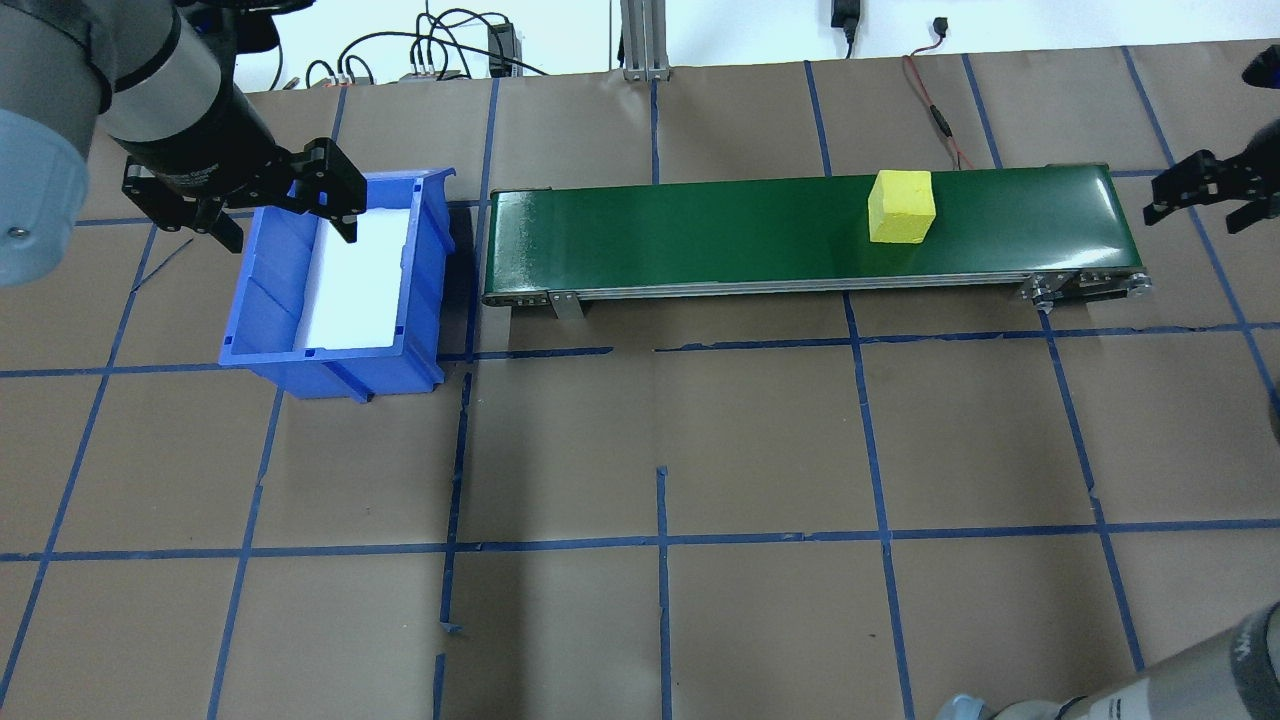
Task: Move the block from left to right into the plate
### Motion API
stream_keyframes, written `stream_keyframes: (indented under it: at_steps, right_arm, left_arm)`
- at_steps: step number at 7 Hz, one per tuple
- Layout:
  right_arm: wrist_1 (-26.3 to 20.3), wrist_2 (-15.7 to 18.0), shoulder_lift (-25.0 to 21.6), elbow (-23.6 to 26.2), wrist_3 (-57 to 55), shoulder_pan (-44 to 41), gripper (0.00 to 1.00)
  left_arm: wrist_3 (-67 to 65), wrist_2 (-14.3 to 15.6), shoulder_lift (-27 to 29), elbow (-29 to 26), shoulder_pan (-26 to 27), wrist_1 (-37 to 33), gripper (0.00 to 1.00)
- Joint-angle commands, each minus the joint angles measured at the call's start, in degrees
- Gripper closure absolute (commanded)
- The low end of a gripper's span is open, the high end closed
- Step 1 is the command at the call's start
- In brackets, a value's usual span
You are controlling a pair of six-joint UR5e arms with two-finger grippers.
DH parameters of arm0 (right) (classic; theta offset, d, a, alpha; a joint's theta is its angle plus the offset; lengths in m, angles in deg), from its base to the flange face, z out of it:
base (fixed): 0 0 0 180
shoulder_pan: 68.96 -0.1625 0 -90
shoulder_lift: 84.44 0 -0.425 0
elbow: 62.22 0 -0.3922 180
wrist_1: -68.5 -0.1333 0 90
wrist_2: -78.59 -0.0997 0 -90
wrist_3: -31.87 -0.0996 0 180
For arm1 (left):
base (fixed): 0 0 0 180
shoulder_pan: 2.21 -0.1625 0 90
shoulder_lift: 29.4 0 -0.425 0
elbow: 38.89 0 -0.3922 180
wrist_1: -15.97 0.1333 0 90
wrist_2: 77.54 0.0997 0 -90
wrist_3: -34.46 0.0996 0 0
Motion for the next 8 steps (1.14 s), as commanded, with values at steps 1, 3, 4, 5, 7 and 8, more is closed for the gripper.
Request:
stream_keyframes:
  at_steps: [1,3,4,5,7,8]
  right_arm:
    - [0.9,-3.1,1.1,-0.8,-5.9,-4.9,0.0]
    - [4.9,-4.4,3.0,-0.8,-6.3,-7.2,0.0]
    - [5.8,-4.5,4.2,-0.8,-6.4,-7.3,0.0]
    - [6.6,-4.6,5.2,-0.8,-6.7,-7.6,0.0]
    - [7.9,-4.6,6.6,-0.8,-7.7,-7.6,0.0]
    - [8.8,-4.7,6.8,-0.8,-8.5,-7.6,0.0]
  left_arm:
    - [-0.1,0.0,0.0,0.1,0.0,0.0,0.0]
    - [-0.4,0.1,0.0,0.2,0.2,-0.1,0.0]
    - [-0.4,0.1,-0.2,0.2,0.2,-0.2,0.0]
    - [-0.4,0.1,-0.3,0.2,0.2,-0.2,0.0]
    - [-0.3,0.2,-0.3,0.4,0.2,-0.3,0.0]
    - [0.1,0.2,-0.4,0.4,0.0,-0.3,0.0]
